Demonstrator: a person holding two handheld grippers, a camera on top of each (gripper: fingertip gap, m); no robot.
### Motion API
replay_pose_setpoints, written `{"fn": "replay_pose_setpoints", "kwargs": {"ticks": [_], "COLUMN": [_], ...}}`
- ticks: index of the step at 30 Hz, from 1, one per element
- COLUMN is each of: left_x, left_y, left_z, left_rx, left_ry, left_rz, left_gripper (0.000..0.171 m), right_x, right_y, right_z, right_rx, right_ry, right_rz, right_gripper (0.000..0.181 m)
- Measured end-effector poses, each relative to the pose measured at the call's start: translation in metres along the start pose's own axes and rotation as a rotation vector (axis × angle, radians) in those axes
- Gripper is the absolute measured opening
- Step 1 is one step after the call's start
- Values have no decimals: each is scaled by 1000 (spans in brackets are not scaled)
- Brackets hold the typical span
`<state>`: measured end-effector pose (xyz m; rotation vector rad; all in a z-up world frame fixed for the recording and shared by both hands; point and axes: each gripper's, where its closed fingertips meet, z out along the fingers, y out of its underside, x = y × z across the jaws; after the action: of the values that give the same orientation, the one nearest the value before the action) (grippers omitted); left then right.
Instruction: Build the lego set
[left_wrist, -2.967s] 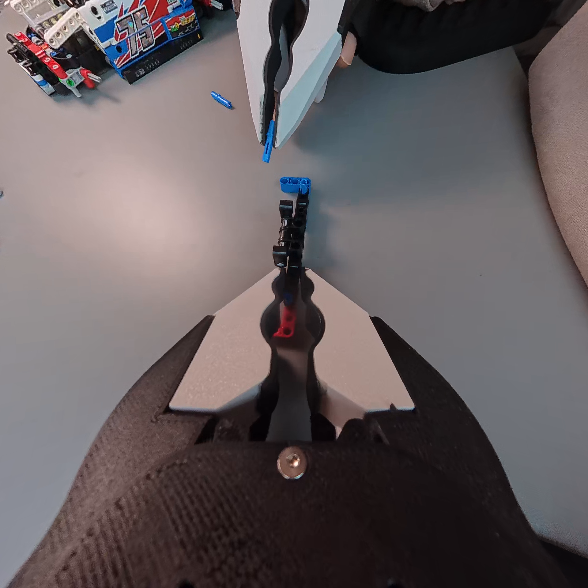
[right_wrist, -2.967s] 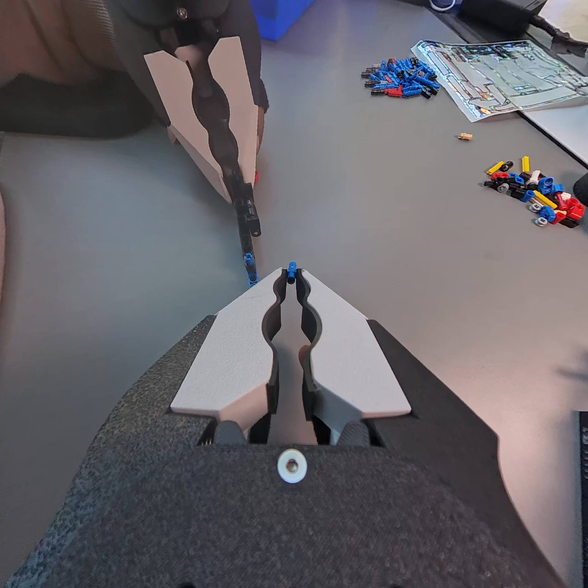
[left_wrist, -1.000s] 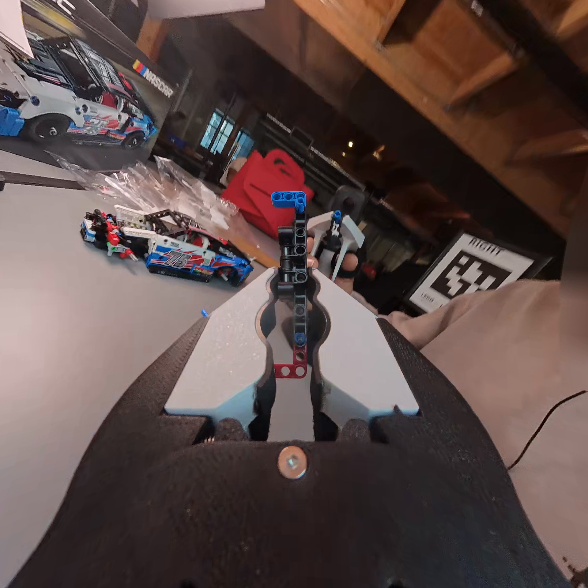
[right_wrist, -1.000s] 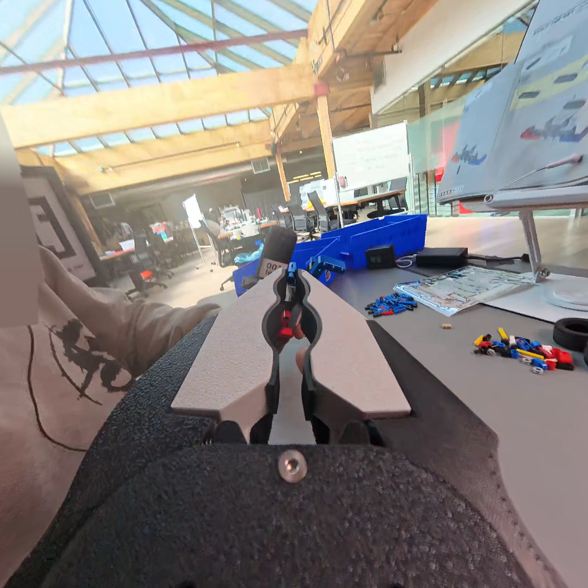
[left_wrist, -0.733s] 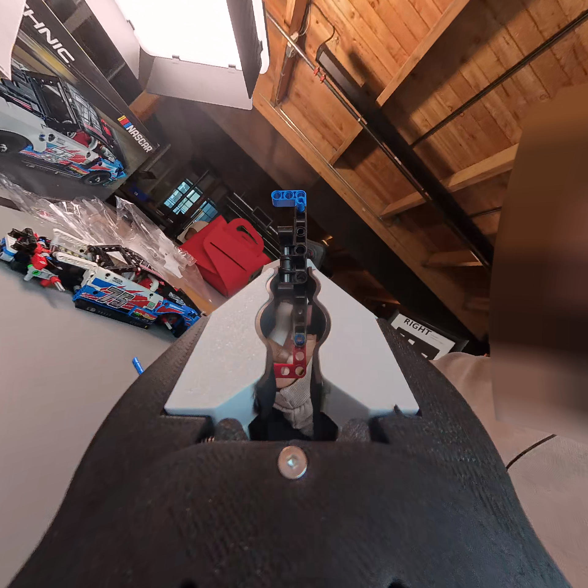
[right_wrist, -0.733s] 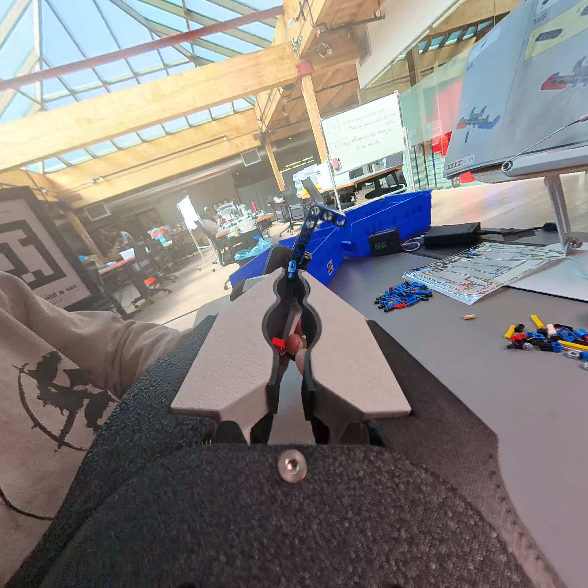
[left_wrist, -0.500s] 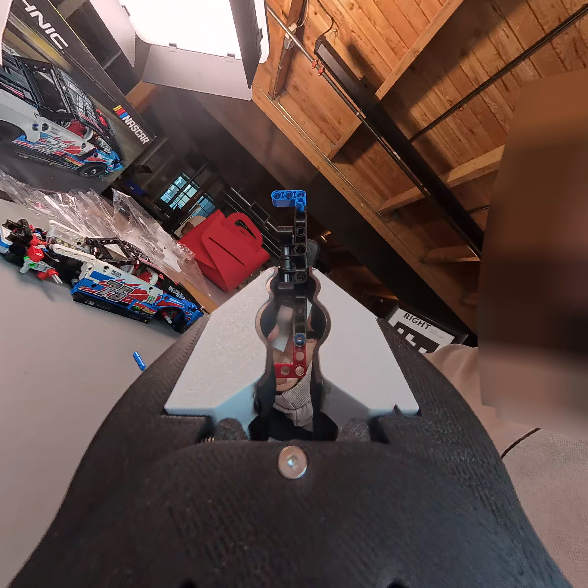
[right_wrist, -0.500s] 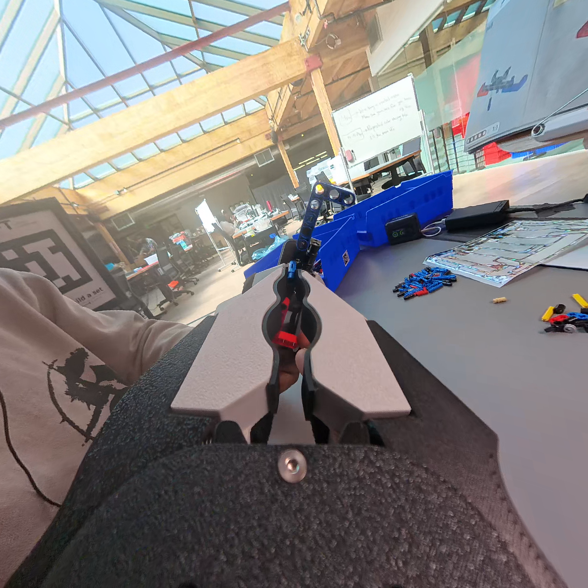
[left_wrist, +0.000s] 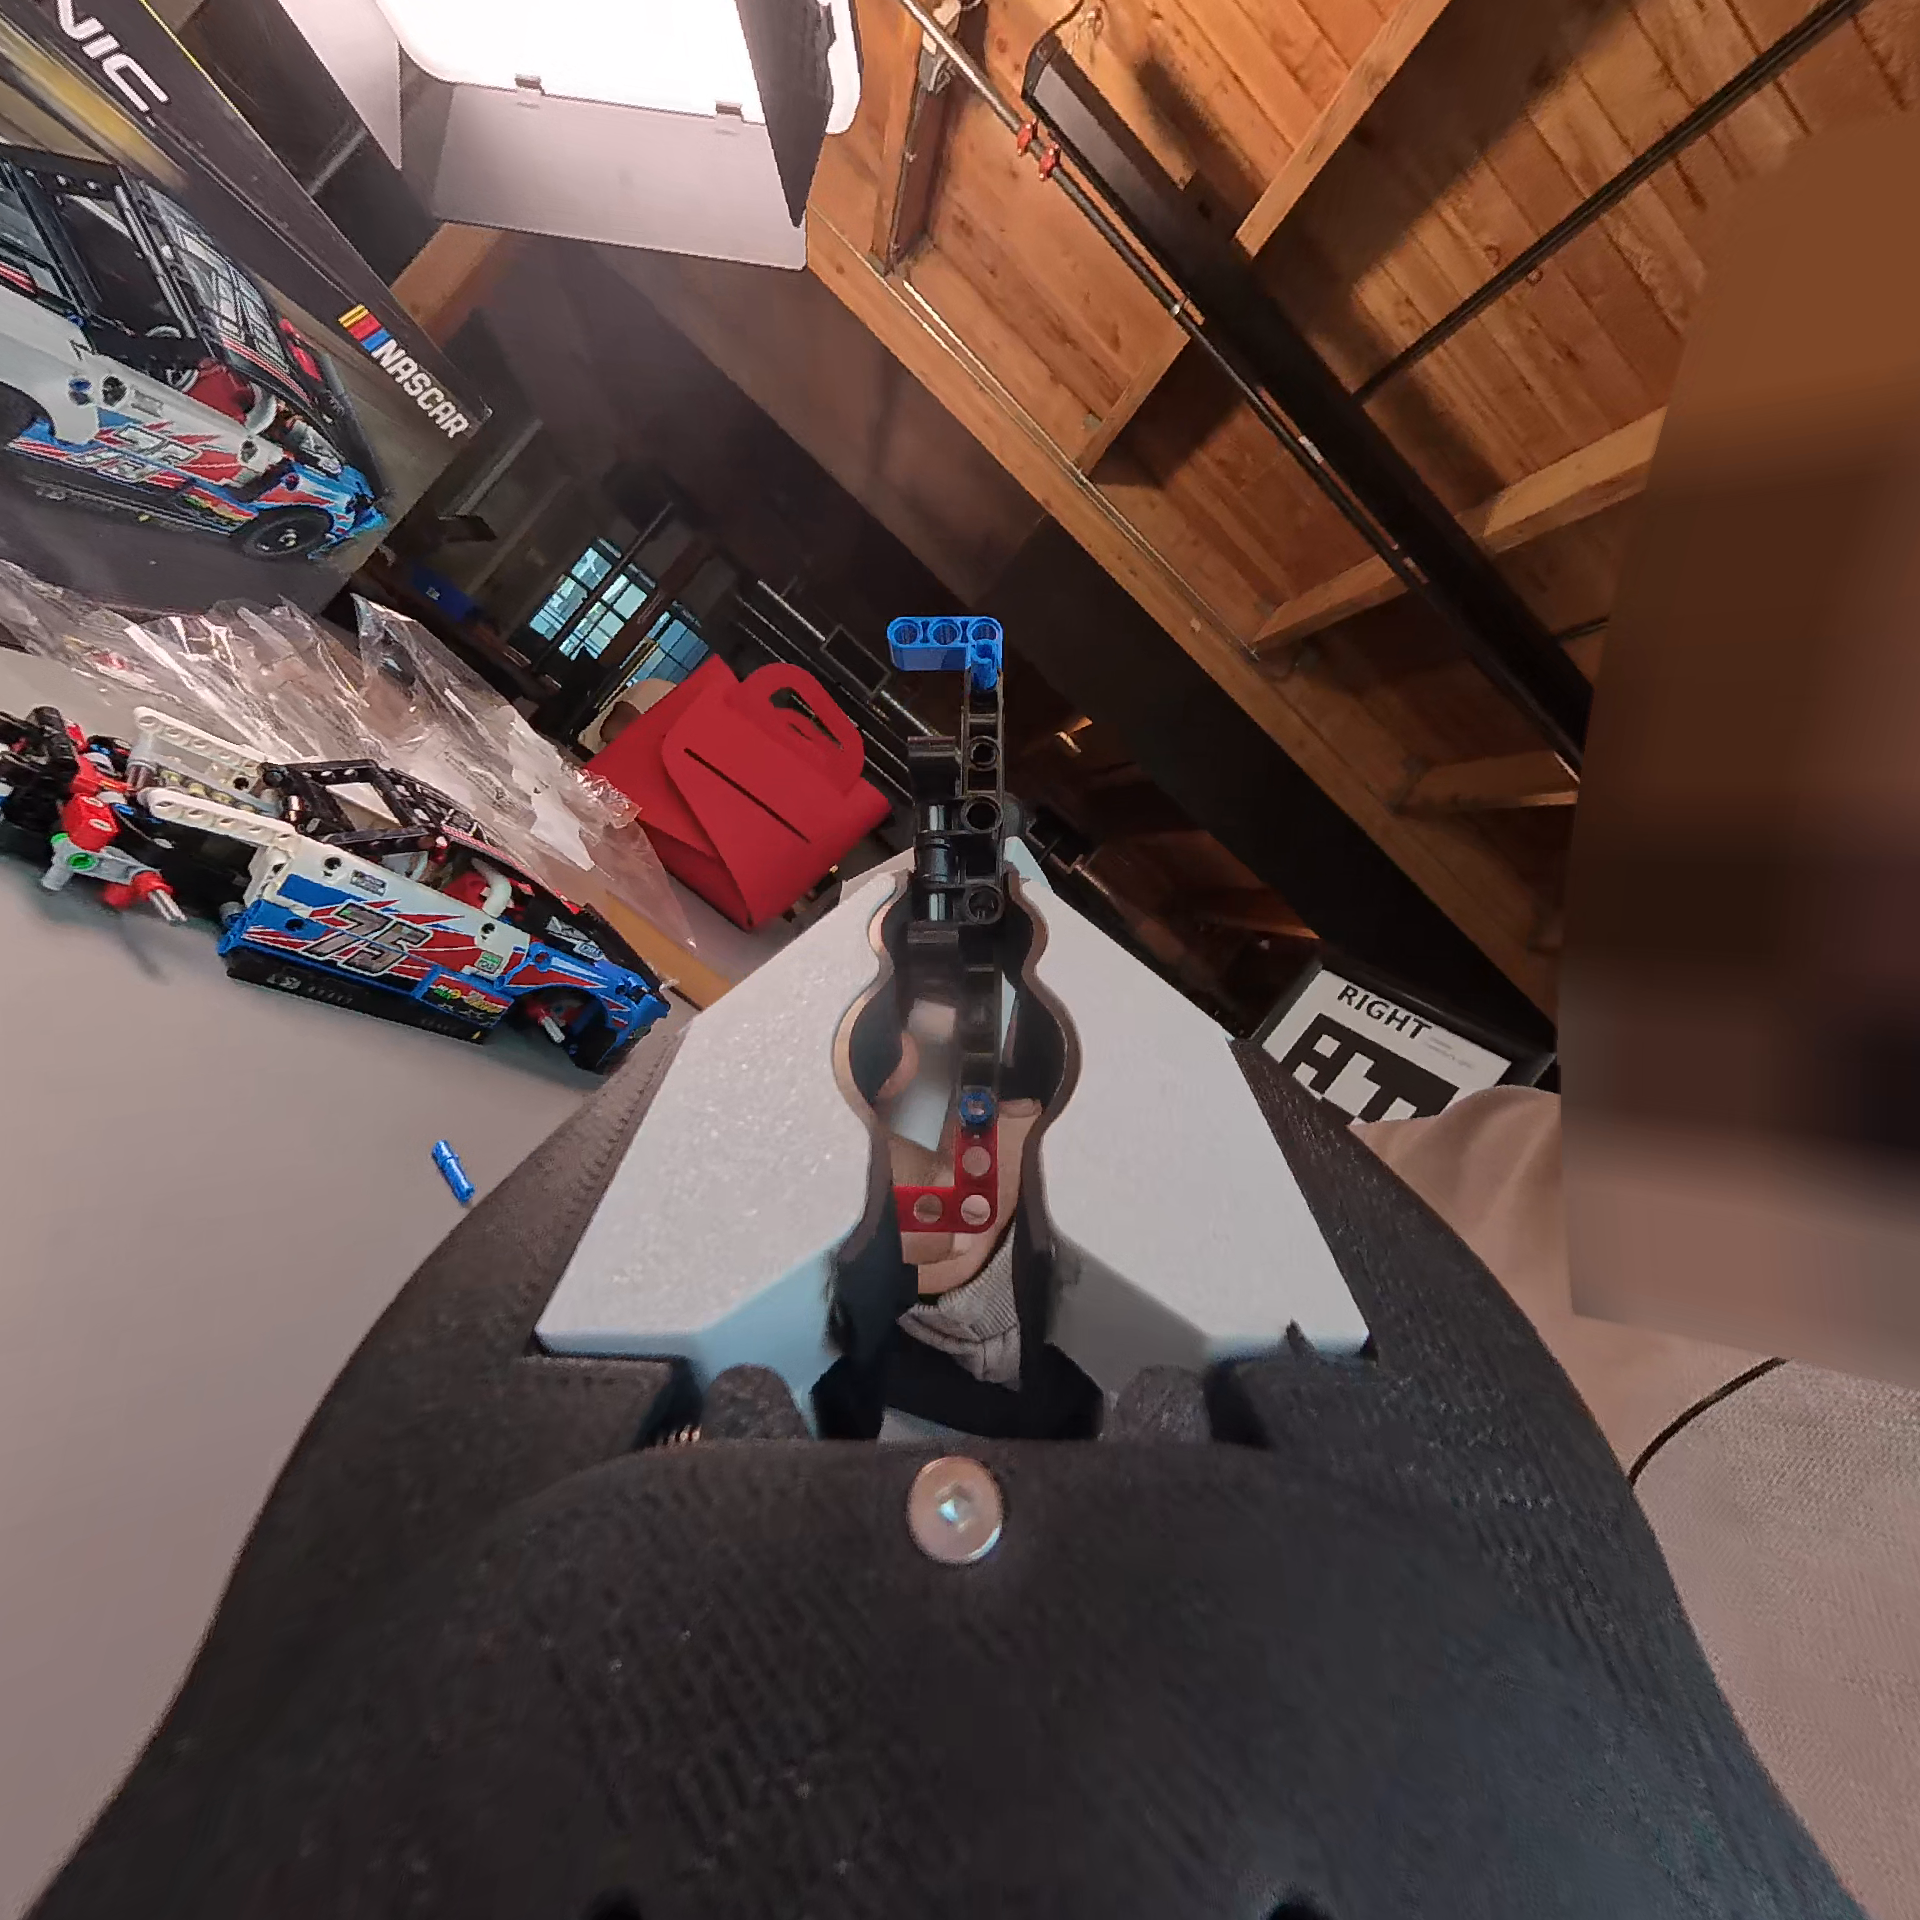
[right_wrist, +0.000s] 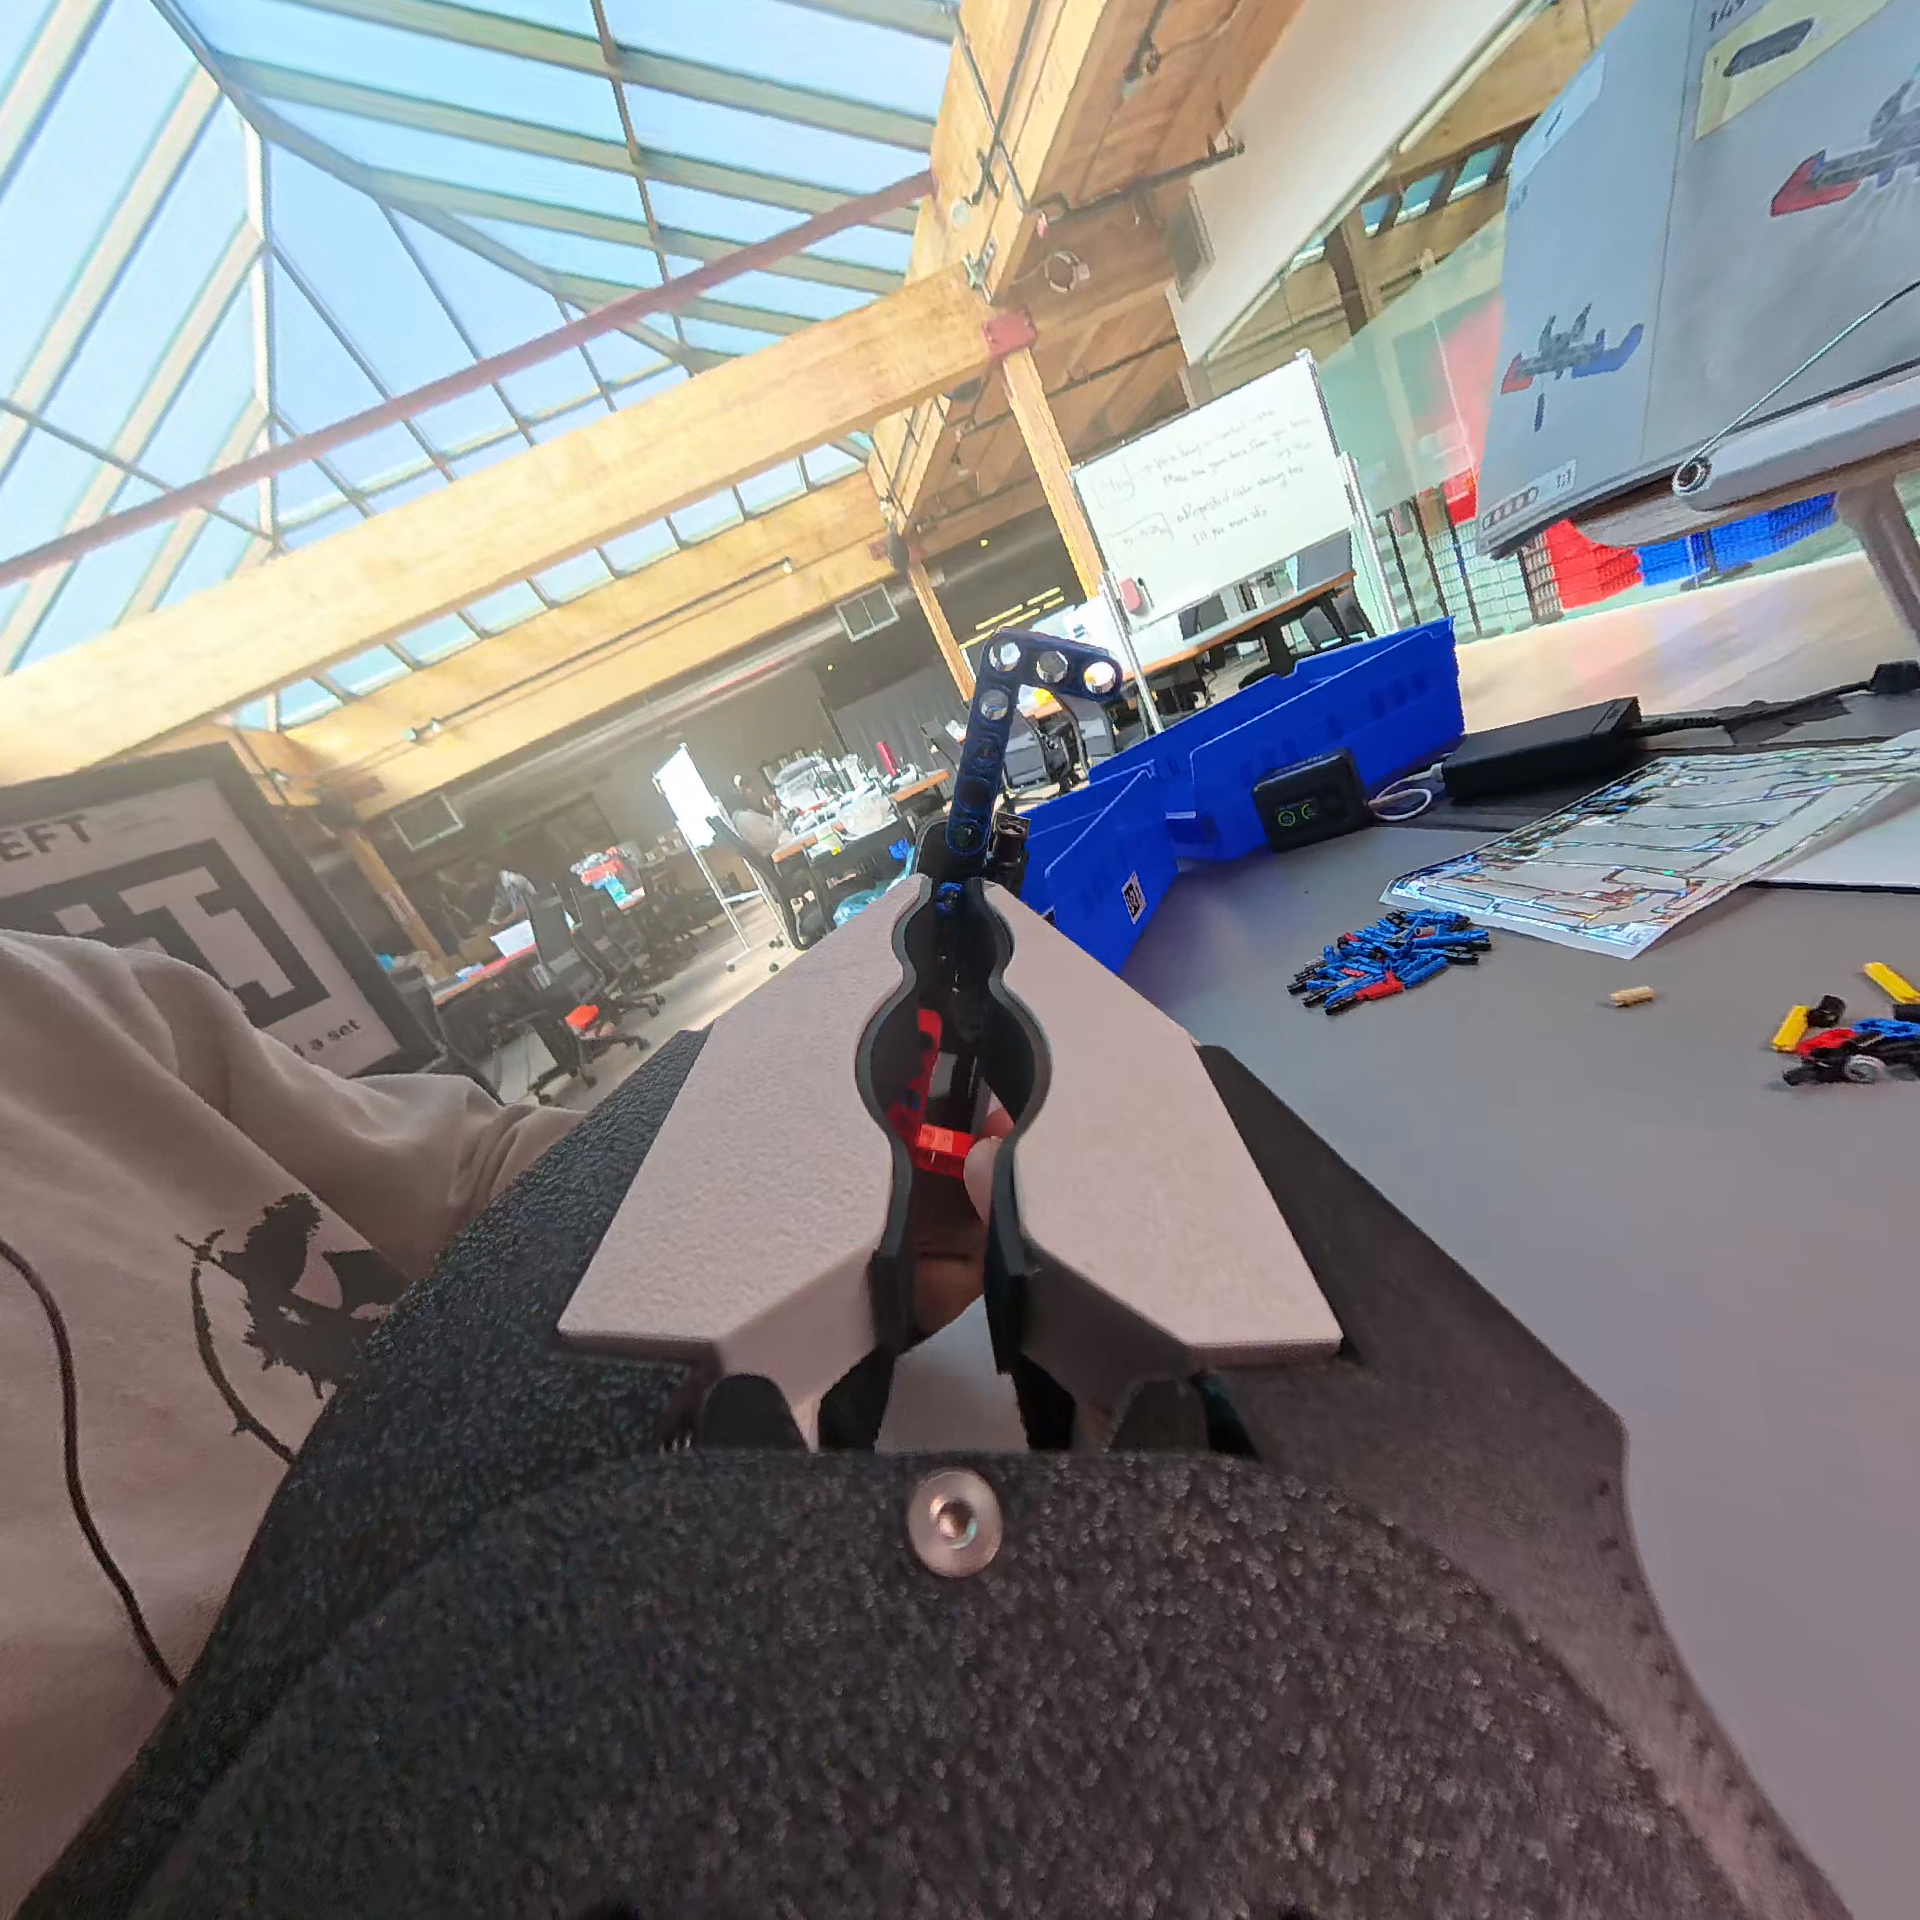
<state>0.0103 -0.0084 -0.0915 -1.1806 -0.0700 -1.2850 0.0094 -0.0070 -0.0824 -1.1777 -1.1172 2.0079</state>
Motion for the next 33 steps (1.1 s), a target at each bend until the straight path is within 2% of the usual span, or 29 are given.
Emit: {"fn": "replay_pose_setpoints", "kwargs": {"ticks": [6, 9, 12, 15, 20, 28, 33], "left_x": [-2, -1, 6, 11, 8, -9, -17], "left_y": [-4, -6, -2, -3, 0, 14, 19], "left_z": [-2, -5, -1, -1, -7, -15, -20], "left_rx": [59, 60, 15, -30, -104, -256, -323], "left_ry": [-7, -4, 2, 0, -23, -128, -182], "left_rz": [-36, -31, 23, 88, 136, 259, 305], "left_gripper": [15, 15, 15, 15, 15, 15, 15], "right_x": [2, 2, -3, -8, -7, 10, 18], "right_y": [0, 8, 17, 15, 22, 44, 43], "right_z": [3, 5, 8, 9, 6, -3, -7], "right_rx": [74, 42, 12, -3, -159, -390, -404], "right_ry": [33, 32, 36, 7, 0, 127, 179], "right_rz": [-1, -42, -113, -99, -164, -363, -444], "right_gripper": [2, 2, 2, 1, 1, 2, 3]}}
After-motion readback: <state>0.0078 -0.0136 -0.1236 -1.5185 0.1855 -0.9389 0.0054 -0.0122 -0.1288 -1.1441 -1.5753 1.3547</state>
